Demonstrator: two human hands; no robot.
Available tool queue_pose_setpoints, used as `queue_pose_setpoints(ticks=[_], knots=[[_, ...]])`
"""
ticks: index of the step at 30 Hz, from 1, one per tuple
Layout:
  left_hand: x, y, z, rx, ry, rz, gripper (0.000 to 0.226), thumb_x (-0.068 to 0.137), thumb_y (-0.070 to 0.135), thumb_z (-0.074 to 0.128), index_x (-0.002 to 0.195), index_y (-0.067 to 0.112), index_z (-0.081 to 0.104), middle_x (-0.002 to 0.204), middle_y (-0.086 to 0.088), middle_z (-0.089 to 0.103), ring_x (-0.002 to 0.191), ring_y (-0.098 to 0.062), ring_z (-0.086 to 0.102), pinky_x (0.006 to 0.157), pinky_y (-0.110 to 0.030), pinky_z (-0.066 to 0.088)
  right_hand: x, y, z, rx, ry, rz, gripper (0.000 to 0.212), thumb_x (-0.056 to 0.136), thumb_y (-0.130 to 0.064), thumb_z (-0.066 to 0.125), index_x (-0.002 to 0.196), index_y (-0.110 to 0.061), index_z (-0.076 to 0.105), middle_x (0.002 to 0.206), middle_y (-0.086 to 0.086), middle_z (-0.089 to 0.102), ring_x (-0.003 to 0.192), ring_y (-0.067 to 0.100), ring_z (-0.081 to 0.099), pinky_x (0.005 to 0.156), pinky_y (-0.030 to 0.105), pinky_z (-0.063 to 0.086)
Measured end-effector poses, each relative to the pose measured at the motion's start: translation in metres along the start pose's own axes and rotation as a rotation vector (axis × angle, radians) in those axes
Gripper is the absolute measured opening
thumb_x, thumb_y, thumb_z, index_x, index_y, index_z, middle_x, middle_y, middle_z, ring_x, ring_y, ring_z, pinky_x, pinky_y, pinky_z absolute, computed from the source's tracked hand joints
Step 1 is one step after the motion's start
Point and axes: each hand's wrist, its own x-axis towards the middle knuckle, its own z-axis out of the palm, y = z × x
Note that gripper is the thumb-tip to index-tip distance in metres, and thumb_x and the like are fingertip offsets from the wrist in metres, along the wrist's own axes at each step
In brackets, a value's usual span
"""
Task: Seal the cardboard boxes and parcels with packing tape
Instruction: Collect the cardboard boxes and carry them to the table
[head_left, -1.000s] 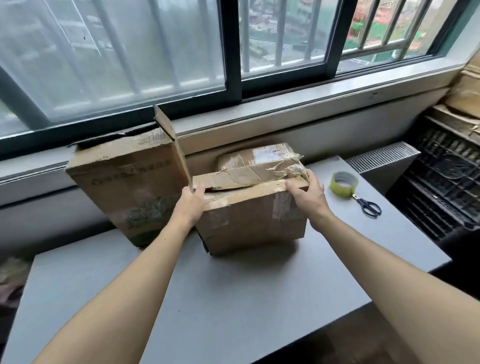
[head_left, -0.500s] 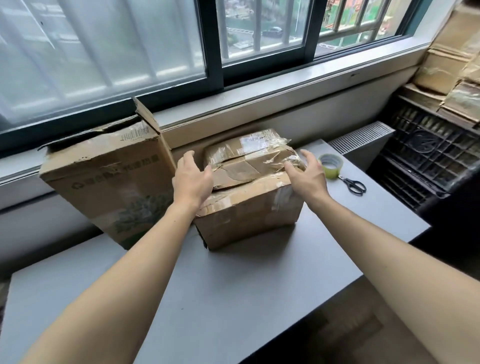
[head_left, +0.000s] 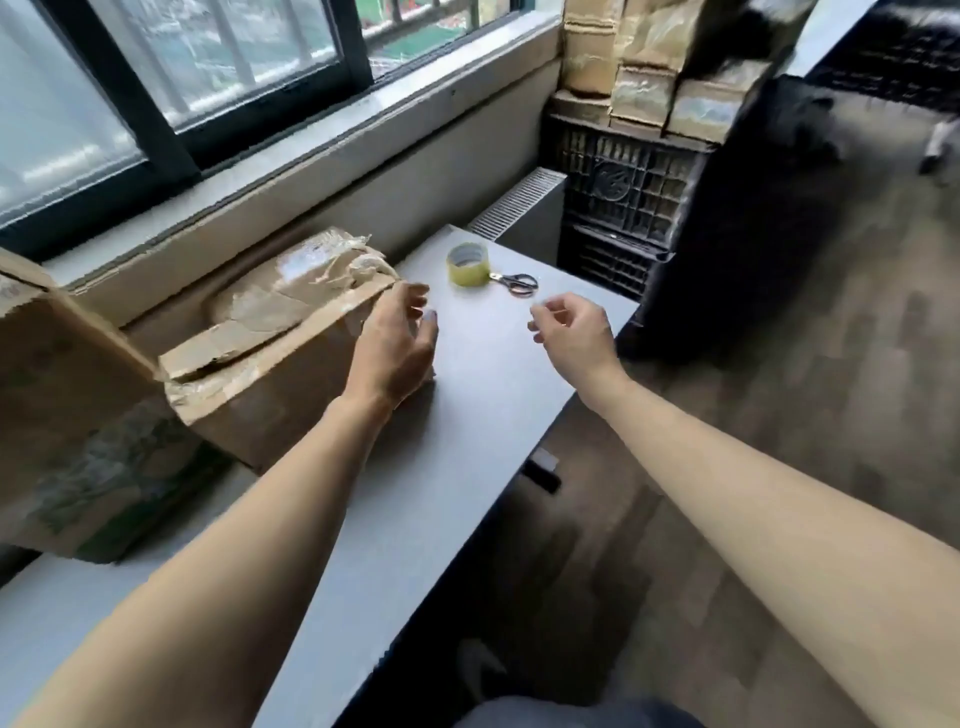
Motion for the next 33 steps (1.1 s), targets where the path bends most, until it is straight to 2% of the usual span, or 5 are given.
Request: queue_pose_setpoints(ticks=[2, 13, 16, 27, 33], knots=[[-0.018, 0.027, 0.036, -0.009, -0.077, 0.019, 0.026, 0.096, 0.018, 0.056, 0.12, 0.012, 0.059, 0.112, -0.002, 0.065, 0.091, -0.011, 0.06, 0.092, -0.033, 0.049, -0.019, 0.026, -0.046, 0.004, 0.051, 0.046, 0.021, 0.093, -0.022, 0.061, 0.072, -0.022, 0.062, 0.082, 0.01, 0.073, 0.081, 0.029, 0.069, 0.086, 0.052, 0.055], [-0.187, 0.202, 0.231, -0.058, -0.556, 0.118, 0.016, 0.096, 0.023, 0.059, 0.11, 0.016, 0.063, 0.093, 0.003, 0.068, 0.078, -0.009, 0.063, 0.069, -0.016, 0.045, -0.166, 0.169, -0.303, 0.102, 0.306, 0.264, 0.024, 0.095, -0.024, 0.058, 0.072, -0.018, 0.063, 0.066, -0.002, 0.07, 0.069, 0.022, 0.067, 0.081, 0.053, 0.058], [-0.232, 0.239, 0.277, -0.02, -0.733, 0.14, 0.017, 0.096, 0.023, 0.059, 0.108, 0.012, 0.063, 0.093, 0.0, 0.068, 0.082, -0.018, 0.065, 0.069, -0.026, 0.049, -0.201, 0.21, -0.357, 0.131, 0.401, 0.344, 0.024, 0.092, -0.029, 0.059, 0.07, -0.02, 0.062, 0.062, -0.003, 0.069, 0.068, 0.021, 0.065, 0.08, 0.054, 0.058], [-0.293, 0.339, 0.44, 0.075, -1.094, 0.352, 0.022, 0.096, 0.022, 0.06, 0.116, 0.013, 0.061, 0.094, -0.002, 0.067, 0.078, -0.019, 0.061, 0.073, -0.024, 0.046, -0.263, 0.327, -0.501, 0.148, 0.711, 0.576, 0.022, 0.093, -0.026, 0.066, 0.073, -0.021, 0.058, 0.074, 0.0, 0.066, 0.073, 0.018, 0.061, 0.072, 0.033, 0.045], [-0.294, 0.376, 0.549, 0.071, -1.198, 0.372, 0.021, 0.096, 0.017, 0.061, 0.115, 0.009, 0.062, 0.097, -0.006, 0.069, 0.085, -0.021, 0.064, 0.071, -0.019, 0.041, -0.244, 0.374, -0.577, 0.031, 0.723, 0.692, 0.015, 0.097, -0.02, 0.062, 0.097, -0.006, 0.065, 0.071, -0.008, 0.055, 0.063, 0.001, 0.048, 0.053, 0.008, 0.035]])
